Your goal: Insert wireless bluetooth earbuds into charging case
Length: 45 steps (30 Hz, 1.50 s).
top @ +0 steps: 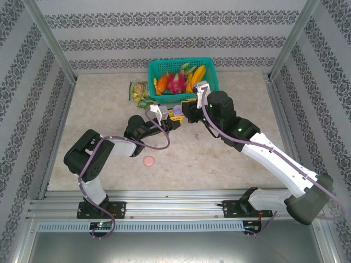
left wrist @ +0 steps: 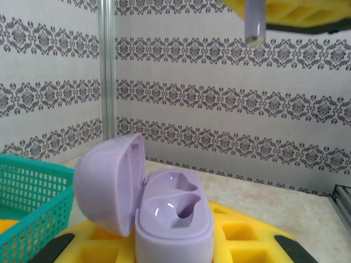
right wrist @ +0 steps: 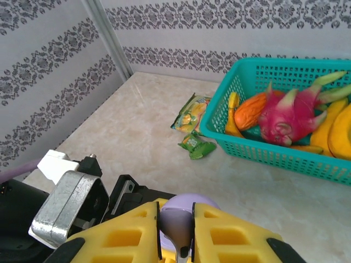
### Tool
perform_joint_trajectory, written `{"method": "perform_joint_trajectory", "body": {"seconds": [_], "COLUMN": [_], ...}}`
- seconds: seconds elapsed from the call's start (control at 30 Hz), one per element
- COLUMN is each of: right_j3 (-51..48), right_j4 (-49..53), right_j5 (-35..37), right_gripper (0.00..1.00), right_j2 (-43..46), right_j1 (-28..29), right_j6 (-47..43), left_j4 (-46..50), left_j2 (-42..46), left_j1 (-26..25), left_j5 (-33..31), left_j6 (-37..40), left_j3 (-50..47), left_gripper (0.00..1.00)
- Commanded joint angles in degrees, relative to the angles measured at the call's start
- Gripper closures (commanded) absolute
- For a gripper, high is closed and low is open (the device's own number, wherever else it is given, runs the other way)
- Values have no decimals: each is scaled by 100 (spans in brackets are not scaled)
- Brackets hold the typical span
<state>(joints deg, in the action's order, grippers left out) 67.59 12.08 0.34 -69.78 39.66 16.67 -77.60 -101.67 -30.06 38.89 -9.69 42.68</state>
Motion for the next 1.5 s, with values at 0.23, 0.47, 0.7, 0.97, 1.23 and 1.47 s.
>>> {"method": "perform_joint_trajectory", "body": {"seconds": [0.23, 0.47, 0.7, 0.97, 1.23, 1.47], "right_j3": [-531, -528, -593, -845, -977, -932], "right_j4": [-988, -1023, -1010, -1117, -1212, -1305], "right_j5": [-205, -245, -219, -171, -87, -99], "right_gripper": [80, 80, 80, 80, 80, 80], "right_j2": [46, -84, 13, 267, 409, 320], "right_j1": [170, 182, 175, 180, 177, 175], "right_j6": [-330, -331, -341, -243, -190, -173], "left_j4": [-177, -170, 524, 1421, 1544, 1677], "left_j2": [-49, -54, 189, 575, 773, 901], "left_j1": [-87, -88, -92, -94, -90, -87], "left_j5": [152, 180, 296, -116, -390, -325], "left_j6": [-146, -147, 615, 1753, 2155, 2187], "left_j3": [223, 227, 183, 195, 190, 227], "left_gripper": [100, 100, 100, 100, 100, 100]}}
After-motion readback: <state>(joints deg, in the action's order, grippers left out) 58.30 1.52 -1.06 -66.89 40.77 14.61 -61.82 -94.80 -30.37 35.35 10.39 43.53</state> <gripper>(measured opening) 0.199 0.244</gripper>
